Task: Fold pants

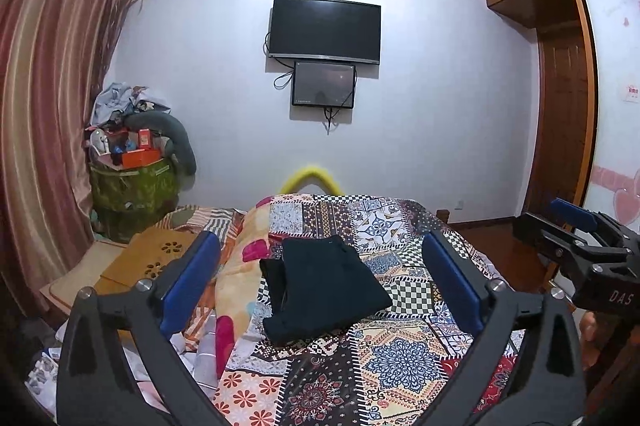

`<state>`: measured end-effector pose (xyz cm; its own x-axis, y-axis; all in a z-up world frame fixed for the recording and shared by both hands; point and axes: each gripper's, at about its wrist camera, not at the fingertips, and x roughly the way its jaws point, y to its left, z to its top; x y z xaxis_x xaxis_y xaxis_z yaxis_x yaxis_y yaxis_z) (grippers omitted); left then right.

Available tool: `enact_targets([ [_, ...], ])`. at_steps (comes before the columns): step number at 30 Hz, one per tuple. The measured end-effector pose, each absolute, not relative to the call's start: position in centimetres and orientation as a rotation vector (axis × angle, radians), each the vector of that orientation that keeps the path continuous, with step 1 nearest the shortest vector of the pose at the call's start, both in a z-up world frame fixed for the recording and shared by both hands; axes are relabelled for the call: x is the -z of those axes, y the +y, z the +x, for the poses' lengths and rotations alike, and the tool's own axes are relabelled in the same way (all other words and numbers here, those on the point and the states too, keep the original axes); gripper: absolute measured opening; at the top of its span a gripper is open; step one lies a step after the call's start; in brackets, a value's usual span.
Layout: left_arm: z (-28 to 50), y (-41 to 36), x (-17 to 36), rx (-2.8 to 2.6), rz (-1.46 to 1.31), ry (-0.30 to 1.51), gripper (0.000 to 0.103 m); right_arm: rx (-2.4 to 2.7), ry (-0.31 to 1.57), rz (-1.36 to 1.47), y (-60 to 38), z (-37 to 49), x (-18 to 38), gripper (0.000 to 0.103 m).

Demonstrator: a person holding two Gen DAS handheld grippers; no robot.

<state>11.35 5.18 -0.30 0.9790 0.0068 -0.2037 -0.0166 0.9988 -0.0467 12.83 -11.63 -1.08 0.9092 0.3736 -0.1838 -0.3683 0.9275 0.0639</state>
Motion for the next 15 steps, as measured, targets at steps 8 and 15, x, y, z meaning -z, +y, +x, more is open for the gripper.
enact_targets([
  [8,11.32,5.23,0.59,-0.012,-0.057,0.204,0.103,-0.382,0.200,0.030,-11.85,12.81,1.36,0.102],
  [15,11.25,4.85,0.76,-0.006,-0.041,0.208,0.103,-0.382,0.211,0.037,-11.96,12.55,1.73,0.103],
])
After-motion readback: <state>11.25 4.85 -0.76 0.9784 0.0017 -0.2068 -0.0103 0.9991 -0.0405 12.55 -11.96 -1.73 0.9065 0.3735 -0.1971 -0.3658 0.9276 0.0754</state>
